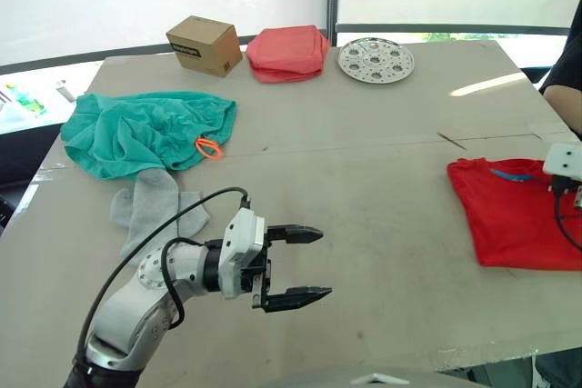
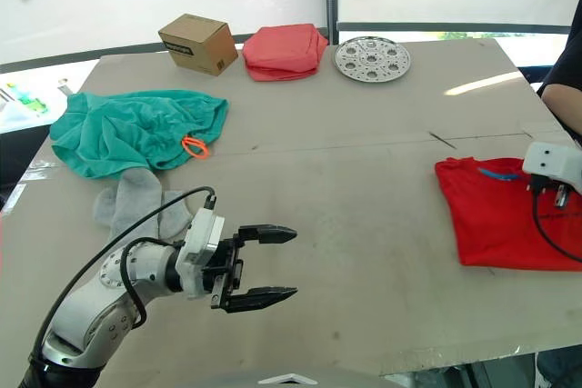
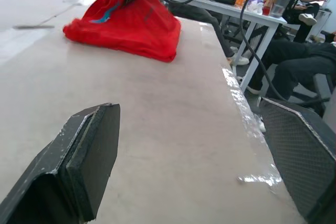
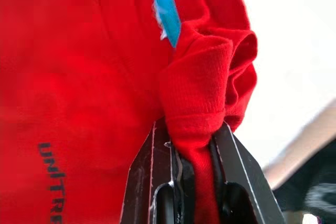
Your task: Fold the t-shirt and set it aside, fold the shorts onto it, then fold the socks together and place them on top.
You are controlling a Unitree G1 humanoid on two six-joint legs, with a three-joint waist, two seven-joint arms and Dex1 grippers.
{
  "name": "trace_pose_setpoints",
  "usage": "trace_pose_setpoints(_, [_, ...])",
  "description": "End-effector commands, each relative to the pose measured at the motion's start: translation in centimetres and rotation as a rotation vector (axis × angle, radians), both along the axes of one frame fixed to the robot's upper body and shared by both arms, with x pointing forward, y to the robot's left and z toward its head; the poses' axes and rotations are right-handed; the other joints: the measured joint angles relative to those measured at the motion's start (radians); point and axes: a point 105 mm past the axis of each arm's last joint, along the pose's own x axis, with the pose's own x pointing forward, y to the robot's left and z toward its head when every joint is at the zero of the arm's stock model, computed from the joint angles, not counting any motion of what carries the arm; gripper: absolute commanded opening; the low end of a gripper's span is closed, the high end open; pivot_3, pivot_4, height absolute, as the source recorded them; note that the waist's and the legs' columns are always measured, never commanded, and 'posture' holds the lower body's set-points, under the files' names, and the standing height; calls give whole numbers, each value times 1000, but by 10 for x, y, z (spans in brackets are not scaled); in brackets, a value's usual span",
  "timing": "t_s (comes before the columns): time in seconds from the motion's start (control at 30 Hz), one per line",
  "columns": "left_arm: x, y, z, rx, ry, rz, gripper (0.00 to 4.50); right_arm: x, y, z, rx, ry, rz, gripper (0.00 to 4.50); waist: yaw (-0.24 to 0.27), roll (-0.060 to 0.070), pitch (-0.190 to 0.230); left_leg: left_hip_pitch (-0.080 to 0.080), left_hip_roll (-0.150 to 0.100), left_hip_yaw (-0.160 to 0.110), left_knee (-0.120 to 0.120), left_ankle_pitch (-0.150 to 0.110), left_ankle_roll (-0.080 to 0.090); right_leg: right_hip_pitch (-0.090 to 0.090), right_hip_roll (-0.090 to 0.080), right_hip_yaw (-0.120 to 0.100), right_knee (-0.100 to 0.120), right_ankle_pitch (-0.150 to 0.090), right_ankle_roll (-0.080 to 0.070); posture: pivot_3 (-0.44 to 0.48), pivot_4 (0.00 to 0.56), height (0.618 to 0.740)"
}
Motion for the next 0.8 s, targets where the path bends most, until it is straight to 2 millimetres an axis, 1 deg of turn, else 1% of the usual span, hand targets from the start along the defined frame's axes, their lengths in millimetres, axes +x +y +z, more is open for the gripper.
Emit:
trace_pose_setpoints(0.03, [-5, -8, 5, -17, -13, -36, 4500, 9, 1, 8, -36, -25, 48, 49, -1, -1, 1, 0, 0, 0, 0, 0, 0, 0, 0, 0, 0, 0, 0, 0, 150, 740])
trace_pose_setpoints(0.1, [-7, -9, 5, -15, -7, -41, 4500, 12, 3, 5, -57, -10, 66, 49, 0, -1, 1, -1, 0, 1, 1, 0, 0, 0, 0, 0, 0, 0, -1, 0, 150, 740])
trace_pose_setpoints(0.2, [-7, -12, 7, -16, -9, -45, 4500, 11, -3, -9, -76, 46, 42, 49, 5, -2, 1, -1, 0, 0, 2, 0, 0, 0, 0, 0, 0, 1, -1, 0, 150, 740])
trace_pose_setpoints(0.3, [-6, -12, 8, -19, -17, -38, 4500, 11, -6, -10, -39, 42, -11, 49, 6, -2, 1, -1, 0, 0, 2, 0, 0, 0, 0, 0, 0, 1, -1, 0, 150, 740])
trace_pose_setpoints(0.37, [-6, -11, 8, -20, -20, -37, 4500, 9, -5, -10, -2, 52, -9, 814, 3, -2, 1, -2, 0, 0, 3, 0, 1, 0, 0, 0, 0, 1, -1, 0, 150, 740])
trace_pose_setpoints(0.4, [-6, -10, 7, -19, -20, -36, 4500, 10, -4, -7, 20, 29, -9, 1171, 3, -1, 1, -2, 0, 0, 3, 0, 1, 0, 0, 0, 0, 1, -1, 0, 150, 740])
trace_pose_setpoints(0.53, [-5, -11, 6, -32, -19, -35, 4500, 3, -14, 12, 120, -92, -60, 2845, 3, -1, 1, -1, 0, 0, 3, 0, 1, 0, 0, 0, 1, 1, -1, 0, 150, 740])
trace_pose_setpoints(0.57, [-5, -12, 6, -38, -20, -36, 4500, 1, -17, 19, 145, -135, -68, 3429, 5, -1, 1, -1, 0, 0, 3, 0, 1, 0, 0, 0, 1, 1, -1, 0, 150, 740])
trace_pose_setpoints(0.6, [-5, -13, 7, -44, -22, -36, 4500, -2, -20, 25, 164, -182, -71, 3804, 7, -1, 1, -1, 0, 0, 4, 0, 1, 0, 0, 0, 2, 1, -1, 0, 150, 740])
trace_pose_setpoints(0.63, [-4, -14, 7, -51, -22, -37, 4500, -5, -22, 31, 203, -226, -80, 4445, 8, -1, 1, -1, 0, 0, 4, 0, 2, 1, 0, 0, 2, 1, -1, 0, 150, 740])
trace_pose_setpoints(0.73, [-1, -15, 9, -73, -22, -29, 4500, -12, -22, 53, 402, -435, -118, 4445, 8, 0, 1, -1, 0, 0, 6, -1, 3, 1, 0, 0, 2, 1, -1, 0, 150, 740])
trace_pose_setpoints(0.8, [2, -15, 9, -77, -23, -32, 4500, -23, -21, 66, 537, -563, -152, 4445, 7, 0, 0, -2, 1, 0, 7, -2, 4, 2, 0, 0, 2, 1, -1, 0, 150, 740])
